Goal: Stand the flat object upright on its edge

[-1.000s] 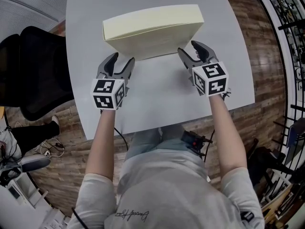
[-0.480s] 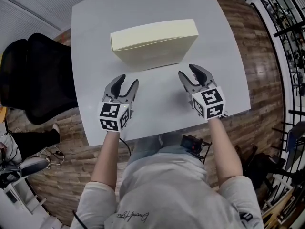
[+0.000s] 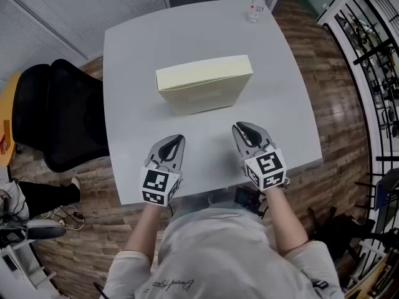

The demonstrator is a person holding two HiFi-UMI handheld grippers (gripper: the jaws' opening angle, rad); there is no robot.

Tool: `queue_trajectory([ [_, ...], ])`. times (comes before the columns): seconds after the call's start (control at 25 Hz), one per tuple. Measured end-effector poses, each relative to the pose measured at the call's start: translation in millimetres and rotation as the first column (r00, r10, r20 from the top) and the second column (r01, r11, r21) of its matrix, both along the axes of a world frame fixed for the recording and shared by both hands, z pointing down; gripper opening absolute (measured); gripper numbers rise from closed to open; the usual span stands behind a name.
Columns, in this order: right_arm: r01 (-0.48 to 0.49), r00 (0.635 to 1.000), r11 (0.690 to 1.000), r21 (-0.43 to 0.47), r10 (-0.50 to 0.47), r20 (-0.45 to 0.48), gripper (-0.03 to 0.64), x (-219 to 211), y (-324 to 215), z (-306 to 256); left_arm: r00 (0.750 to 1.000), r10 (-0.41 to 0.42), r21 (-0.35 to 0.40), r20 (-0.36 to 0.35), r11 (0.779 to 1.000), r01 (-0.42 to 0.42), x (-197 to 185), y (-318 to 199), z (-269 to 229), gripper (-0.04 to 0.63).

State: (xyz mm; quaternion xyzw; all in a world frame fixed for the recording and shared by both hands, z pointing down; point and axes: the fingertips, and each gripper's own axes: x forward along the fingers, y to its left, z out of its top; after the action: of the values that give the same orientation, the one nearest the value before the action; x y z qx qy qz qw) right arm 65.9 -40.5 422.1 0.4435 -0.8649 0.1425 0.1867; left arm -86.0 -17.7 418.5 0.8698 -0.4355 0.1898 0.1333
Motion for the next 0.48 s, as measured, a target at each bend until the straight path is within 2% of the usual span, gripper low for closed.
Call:
queue_trajectory([
  [0.28, 0.061, 0.998, 0.998, -0.028, -0.061, -0.015, 0.038, -13.7, 28.6, 2.2, 0.999, 0.014, -0.027, -0.053, 1.0, -0.016, 15.8, 18.4, 1.2, 0.011],
  [0.48, 0.037, 0.999, 0.999, -0.029, -0.037, 0.001, 0.032, -5.4, 31.1, -8.1, 0.999, 0.013, -0.01, -0.048, 1.0, -0.013, 22.4, 20.6, -7.8, 0.011],
])
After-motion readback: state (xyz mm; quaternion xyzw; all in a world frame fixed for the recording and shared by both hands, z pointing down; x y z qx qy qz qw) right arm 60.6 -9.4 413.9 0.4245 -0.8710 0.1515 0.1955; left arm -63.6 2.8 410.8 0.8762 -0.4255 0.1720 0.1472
